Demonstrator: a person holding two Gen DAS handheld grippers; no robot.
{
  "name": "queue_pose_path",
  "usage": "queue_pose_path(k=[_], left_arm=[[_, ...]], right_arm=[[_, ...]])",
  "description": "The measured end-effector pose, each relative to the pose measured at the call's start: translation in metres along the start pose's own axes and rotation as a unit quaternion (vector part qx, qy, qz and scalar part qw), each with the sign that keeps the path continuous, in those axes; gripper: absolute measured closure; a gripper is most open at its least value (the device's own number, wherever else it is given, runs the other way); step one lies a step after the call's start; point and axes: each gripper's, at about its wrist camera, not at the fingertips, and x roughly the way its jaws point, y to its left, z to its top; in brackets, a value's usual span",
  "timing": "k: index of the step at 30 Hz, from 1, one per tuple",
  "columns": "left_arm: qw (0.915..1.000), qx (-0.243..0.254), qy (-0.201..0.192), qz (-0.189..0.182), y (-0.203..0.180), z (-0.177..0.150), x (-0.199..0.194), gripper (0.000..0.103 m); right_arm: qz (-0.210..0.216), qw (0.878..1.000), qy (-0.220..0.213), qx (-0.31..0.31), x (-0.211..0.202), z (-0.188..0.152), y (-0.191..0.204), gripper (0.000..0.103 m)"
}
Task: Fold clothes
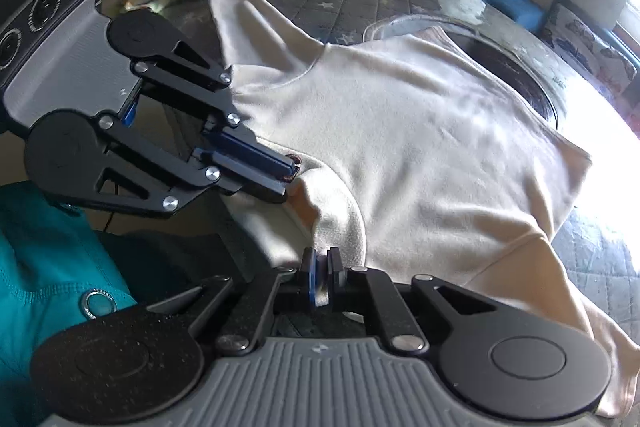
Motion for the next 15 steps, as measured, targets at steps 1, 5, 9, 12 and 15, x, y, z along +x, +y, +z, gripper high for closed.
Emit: queue_pose_path(k=[1, 5, 9, 12, 15], left_arm=[[1.0000, -0.001, -0.004, -0.005, 0.001, -0.002, -0.001, 0.090], [0.9994, -0.014, -0.022, -0.022, 0.008, -0.005, -0.007, 0.090], [0.9976, -0.045, -0.041, -0.033, 0.026, -0.003, -0.018, 0.082], [0.9952, -0.072, -0.057, -0.032, 0.043, 0.001, -0.027, 0.069], [0.9914, -0.107, -0.072, -0.025, 0.061, 0.005, -0.030, 0.063]], right_arm=[[-0.002, 1.000, 0.006, 0.002, 0.001, 0.002, 0.001, 0.097], [-0.009, 1.000, 0.027, 0.012, 0.003, 0.009, 0.003, 0.092], [-0.011, 0.999, 0.035, 0.030, 0.000, 0.018, 0.001, 0.089], [-0.016, 0.998, 0.035, 0.048, -0.004, 0.025, -0.003, 0.087], [-0.022, 0.997, 0.030, 0.065, -0.006, 0.031, -0.010, 0.082]])
